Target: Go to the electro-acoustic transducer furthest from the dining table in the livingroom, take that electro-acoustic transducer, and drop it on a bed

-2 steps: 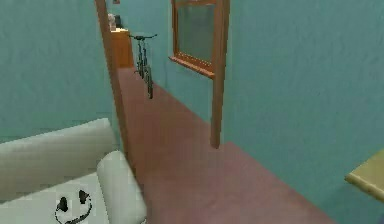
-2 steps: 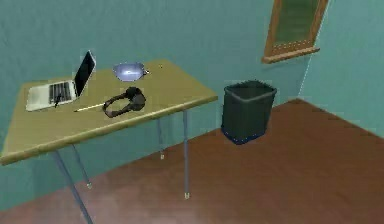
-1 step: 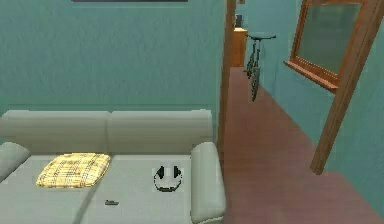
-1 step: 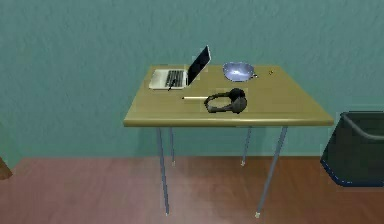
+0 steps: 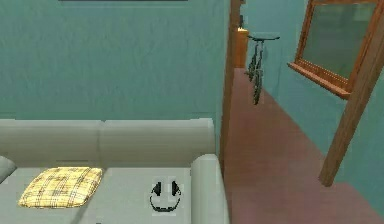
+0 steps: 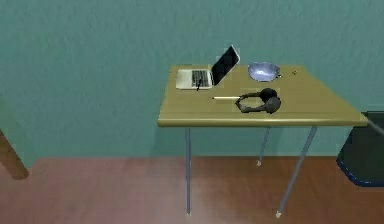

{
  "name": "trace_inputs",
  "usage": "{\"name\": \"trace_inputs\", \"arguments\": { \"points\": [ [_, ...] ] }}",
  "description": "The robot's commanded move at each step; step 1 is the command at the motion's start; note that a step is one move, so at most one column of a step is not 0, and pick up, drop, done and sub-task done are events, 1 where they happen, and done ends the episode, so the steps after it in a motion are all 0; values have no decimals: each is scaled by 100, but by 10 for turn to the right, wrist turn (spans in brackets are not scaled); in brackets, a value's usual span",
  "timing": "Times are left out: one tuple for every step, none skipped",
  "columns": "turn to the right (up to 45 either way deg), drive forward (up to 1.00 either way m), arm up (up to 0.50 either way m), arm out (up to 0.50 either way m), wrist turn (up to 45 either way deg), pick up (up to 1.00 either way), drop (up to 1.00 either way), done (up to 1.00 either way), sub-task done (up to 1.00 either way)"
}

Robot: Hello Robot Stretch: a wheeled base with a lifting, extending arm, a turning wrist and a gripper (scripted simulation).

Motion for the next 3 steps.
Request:
{"name": "trace_inputs", "arguments": {
  "points": [
    [-450,0,0,0,0,0,0,0,0],
    [-450,0,0,0,0,0,0,0,0],
    [450,0,0,0,0,0,0,0,0]
  ]
}}
